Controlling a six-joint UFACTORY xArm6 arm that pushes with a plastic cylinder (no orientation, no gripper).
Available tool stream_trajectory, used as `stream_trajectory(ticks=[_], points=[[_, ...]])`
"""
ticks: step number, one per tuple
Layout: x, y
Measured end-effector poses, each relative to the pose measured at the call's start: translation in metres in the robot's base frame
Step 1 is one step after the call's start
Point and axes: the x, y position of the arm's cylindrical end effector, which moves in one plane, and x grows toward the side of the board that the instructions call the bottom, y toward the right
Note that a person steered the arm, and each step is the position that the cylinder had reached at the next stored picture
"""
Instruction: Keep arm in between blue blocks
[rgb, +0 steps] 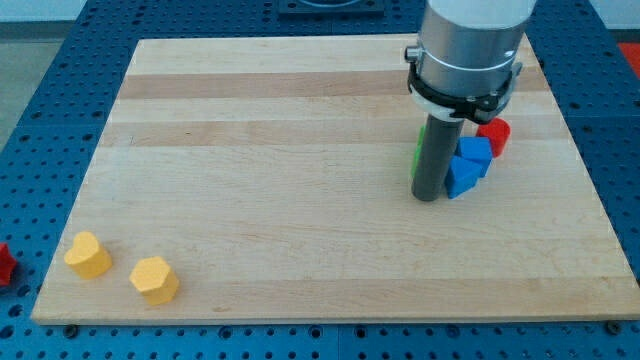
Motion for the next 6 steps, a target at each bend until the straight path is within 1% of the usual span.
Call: stream_trajectory(ticks=[1,2,3,4,6], points=[[0.022,-0.038],[0.070,-0.008],[0.066,0.062],[0.059,0.037],[0.007,0.079]])
